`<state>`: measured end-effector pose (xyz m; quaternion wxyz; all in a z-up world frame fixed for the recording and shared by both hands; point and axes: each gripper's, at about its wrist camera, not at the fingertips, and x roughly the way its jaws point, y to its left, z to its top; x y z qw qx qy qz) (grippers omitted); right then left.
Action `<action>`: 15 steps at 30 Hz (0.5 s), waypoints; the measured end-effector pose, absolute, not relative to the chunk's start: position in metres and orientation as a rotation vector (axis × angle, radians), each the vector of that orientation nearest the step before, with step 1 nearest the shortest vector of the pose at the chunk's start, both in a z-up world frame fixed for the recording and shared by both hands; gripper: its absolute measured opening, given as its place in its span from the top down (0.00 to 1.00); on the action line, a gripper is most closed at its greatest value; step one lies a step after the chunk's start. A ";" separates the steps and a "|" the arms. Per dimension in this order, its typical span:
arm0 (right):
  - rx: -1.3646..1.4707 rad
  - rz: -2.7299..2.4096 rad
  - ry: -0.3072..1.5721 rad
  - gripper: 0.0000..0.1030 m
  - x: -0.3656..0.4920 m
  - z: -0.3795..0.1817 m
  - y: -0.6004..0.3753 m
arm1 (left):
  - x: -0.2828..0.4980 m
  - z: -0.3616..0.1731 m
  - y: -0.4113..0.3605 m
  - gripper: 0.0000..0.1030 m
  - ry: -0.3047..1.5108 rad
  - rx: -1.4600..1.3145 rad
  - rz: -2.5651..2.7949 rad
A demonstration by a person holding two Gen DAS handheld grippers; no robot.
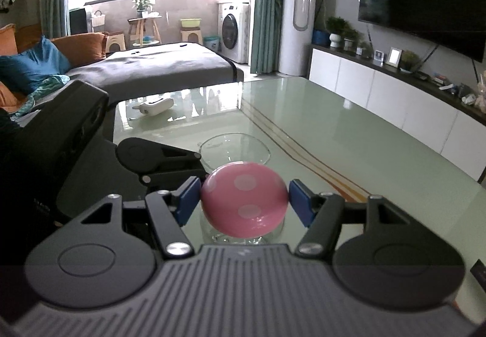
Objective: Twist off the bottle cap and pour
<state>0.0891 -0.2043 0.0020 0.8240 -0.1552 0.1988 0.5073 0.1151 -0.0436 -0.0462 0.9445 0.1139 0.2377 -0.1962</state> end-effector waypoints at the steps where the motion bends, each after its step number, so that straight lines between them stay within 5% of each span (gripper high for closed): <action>1: -0.327 1.080 0.424 0.38 0.090 0.002 -0.204 | 0.110 -0.046 -0.044 0.27 0.484 0.233 -0.400; 6: -0.322 1.066 0.424 0.35 0.090 0.003 -0.203 | 0.107 -0.047 -0.039 0.26 0.484 0.233 -0.404; 9: -0.311 1.000 0.401 0.20 0.085 0.006 -0.203 | 0.106 -0.047 -0.040 0.26 0.485 0.234 -0.402; 15: -0.275 0.834 0.399 0.20 0.063 0.011 -0.194 | 0.103 -0.048 -0.041 0.26 0.481 0.236 -0.400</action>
